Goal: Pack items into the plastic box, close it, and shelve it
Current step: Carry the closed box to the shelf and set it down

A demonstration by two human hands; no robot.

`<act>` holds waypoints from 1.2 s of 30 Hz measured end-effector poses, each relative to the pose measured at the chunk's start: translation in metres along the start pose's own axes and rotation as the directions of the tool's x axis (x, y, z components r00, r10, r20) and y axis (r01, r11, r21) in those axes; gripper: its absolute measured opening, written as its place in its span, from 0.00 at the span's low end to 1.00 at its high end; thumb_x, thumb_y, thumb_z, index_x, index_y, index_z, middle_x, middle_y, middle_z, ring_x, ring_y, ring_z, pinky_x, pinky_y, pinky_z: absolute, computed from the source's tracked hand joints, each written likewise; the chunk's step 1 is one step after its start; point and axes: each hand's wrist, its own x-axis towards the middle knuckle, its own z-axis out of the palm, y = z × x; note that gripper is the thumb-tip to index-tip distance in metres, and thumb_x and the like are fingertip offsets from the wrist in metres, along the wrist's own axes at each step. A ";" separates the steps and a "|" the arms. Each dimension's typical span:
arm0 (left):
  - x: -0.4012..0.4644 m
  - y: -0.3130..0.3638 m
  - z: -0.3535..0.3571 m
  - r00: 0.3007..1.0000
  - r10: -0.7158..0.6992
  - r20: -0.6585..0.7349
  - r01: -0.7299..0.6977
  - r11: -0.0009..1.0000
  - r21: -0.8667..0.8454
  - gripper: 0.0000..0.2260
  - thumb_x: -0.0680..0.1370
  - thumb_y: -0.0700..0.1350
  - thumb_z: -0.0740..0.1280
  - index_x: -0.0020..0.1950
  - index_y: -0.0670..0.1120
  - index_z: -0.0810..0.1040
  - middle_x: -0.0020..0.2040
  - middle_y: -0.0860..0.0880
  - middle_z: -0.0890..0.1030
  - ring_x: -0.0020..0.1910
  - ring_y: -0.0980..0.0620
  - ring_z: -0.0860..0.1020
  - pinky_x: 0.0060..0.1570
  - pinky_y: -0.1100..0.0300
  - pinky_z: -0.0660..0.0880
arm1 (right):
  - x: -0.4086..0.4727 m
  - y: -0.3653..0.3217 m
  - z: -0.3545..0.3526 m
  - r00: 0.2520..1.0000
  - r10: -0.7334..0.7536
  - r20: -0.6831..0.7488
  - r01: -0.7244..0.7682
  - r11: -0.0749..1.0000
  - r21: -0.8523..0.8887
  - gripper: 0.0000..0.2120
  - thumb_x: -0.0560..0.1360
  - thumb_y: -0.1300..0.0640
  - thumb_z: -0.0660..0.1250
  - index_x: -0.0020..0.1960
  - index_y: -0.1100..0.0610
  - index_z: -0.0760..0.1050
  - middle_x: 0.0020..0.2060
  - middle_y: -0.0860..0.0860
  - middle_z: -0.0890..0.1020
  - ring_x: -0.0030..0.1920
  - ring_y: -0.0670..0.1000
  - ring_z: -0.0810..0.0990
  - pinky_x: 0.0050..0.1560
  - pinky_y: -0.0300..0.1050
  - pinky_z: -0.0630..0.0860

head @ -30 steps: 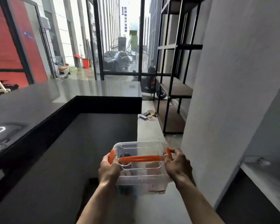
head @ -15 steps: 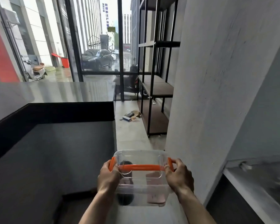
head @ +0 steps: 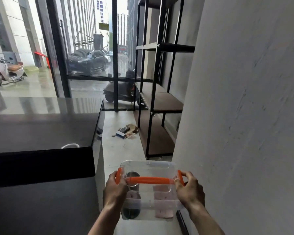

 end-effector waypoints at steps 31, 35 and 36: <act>0.718 0.196 0.250 0.973 0.057 -0.224 -0.028 0.991 0.130 0.24 0.79 0.63 0.59 0.66 0.49 0.76 0.54 0.47 0.82 0.53 0.44 0.80 0.60 0.43 0.76 | 0.716 -0.310 0.248 0.961 -0.206 0.184 0.187 0.976 0.114 0.19 0.79 0.46 0.66 0.68 0.51 0.75 0.56 0.53 0.85 0.50 0.55 0.83 0.45 0.43 0.74; 0.834 0.211 0.253 0.969 0.055 -0.241 -0.031 0.994 0.102 0.21 0.81 0.61 0.59 0.66 0.48 0.75 0.53 0.45 0.82 0.49 0.45 0.80 0.56 0.46 0.77 | 0.798 -0.369 0.316 0.950 -0.246 0.192 0.226 0.966 0.122 0.19 0.79 0.46 0.65 0.67 0.52 0.76 0.54 0.53 0.85 0.47 0.54 0.81 0.46 0.45 0.75; 0.864 0.217 0.252 0.968 0.058 -0.242 -0.035 0.995 0.098 0.21 0.81 0.61 0.59 0.66 0.48 0.75 0.55 0.45 0.82 0.51 0.44 0.80 0.57 0.45 0.77 | 0.818 -0.386 0.334 0.949 -0.248 0.196 0.227 0.966 0.121 0.19 0.79 0.46 0.65 0.67 0.52 0.75 0.52 0.52 0.85 0.46 0.54 0.80 0.46 0.45 0.75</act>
